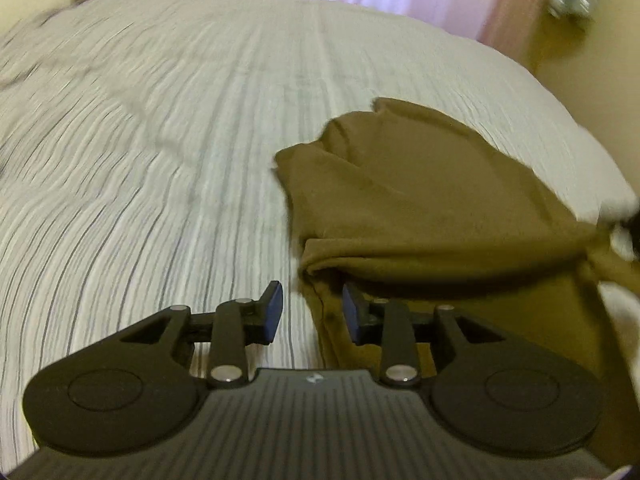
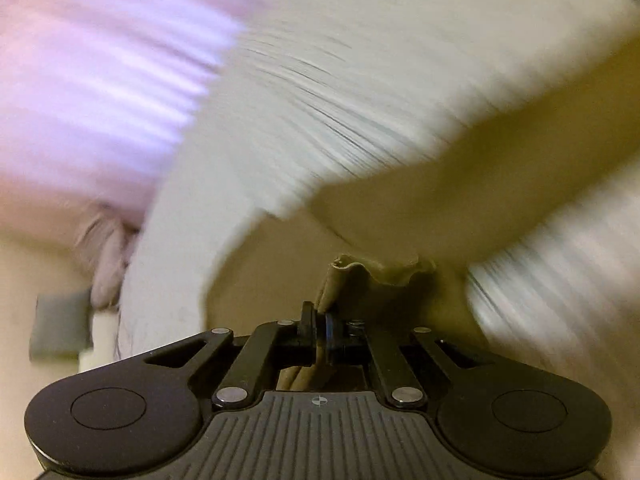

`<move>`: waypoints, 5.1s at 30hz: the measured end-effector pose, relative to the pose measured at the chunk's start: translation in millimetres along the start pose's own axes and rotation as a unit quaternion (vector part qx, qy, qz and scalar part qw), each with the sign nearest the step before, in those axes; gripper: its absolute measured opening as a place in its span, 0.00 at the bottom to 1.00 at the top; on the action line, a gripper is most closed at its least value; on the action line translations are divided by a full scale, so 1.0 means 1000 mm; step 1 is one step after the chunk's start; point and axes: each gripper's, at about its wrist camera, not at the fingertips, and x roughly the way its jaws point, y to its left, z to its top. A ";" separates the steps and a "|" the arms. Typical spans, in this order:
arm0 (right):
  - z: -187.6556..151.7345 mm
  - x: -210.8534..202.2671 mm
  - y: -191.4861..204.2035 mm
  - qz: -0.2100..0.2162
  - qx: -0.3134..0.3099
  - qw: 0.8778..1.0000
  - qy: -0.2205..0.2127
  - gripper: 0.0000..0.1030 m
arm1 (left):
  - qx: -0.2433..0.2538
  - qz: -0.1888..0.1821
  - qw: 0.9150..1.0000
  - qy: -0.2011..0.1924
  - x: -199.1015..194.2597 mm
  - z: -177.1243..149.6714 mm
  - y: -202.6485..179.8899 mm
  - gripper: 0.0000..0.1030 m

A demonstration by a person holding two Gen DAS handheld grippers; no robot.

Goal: Fold clothes

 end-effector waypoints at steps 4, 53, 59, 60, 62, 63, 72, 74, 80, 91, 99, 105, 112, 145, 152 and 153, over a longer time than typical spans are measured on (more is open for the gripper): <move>0.022 -0.013 0.057 0.066 -0.095 0.992 -0.050 0.03 | 0.025 -0.017 1.000 -0.005 0.015 0.005 -0.002 0.26; 0.032 -0.060 -0.121 -0.146 0.043 0.985 -0.079 0.50 | -0.155 0.058 0.986 -0.007 0.046 0.042 0.034 0.04; 0.052 -0.146 -0.216 -0.146 0.196 0.954 -0.173 0.50 | -0.200 0.007 0.980 -0.005 0.028 0.044 0.005 0.04; 0.055 -0.154 -0.229 -0.133 0.220 0.948 -0.186 0.50 | -0.204 -0.002 0.979 -0.003 0.028 0.044 0.000 0.04; 0.060 -0.170 -0.255 -0.105 0.265 0.935 -0.212 0.50 | -0.207 -0.013 0.978 0.001 0.031 0.045 -0.011 0.04; 0.062 -0.178 -0.268 -0.092 0.288 0.927 -0.225 0.50 | -0.208 -0.019 0.978 0.004 0.032 0.045 -0.016 0.04; 0.085 -0.182 -0.300 -0.086 0.288 0.935 -0.186 0.10 | -0.209 -0.048 0.977 0.021 0.042 0.045 -0.041 0.06; 0.092 -0.179 -0.294 -0.120 0.269 0.939 -0.178 0.04 | -0.208 -0.045 0.977 0.021 0.040 0.044 -0.037 0.07; 0.112 -0.166 -0.186 -0.254 0.048 0.948 -0.187 0.03 | -0.204 -0.037 0.978 0.022 0.034 0.040 -0.023 0.07; -0.078 -0.041 0.088 -0.063 -0.527 0.839 -0.117 0.04 | -0.327 -0.029 0.944 -0.011 -0.025 0.006 0.046 0.07; -0.209 0.007 0.043 -0.098 -0.693 0.710 0.082 0.85 | -0.370 -0.059 0.927 0.010 -0.027 -0.020 0.049 0.20; -0.171 -0.029 -0.005 -0.189 -0.651 0.732 0.072 0.85 | -0.357 -0.092 0.929 0.020 -0.001 -0.005 0.029 0.28; -0.105 -0.027 -0.030 -0.267 -0.578 0.771 0.039 0.85 | -0.326 -0.093 0.938 0.070 0.044 0.012 0.006 0.23; -0.059 -0.007 -0.031 -0.200 -0.434 0.878 -0.004 0.21 | -0.260 -0.059 0.964 -0.027 0.029 -0.011 0.028 0.04; -0.053 -0.012 -0.041 -0.210 -0.369 0.905 0.019 0.22 | -0.237 -0.006 0.971 -0.018 0.015 0.009 0.031 0.21; -0.050 -0.016 -0.042 -0.208 -0.352 0.913 0.021 0.22 | -0.238 0.007 0.971 -0.013 0.014 0.012 0.032 0.21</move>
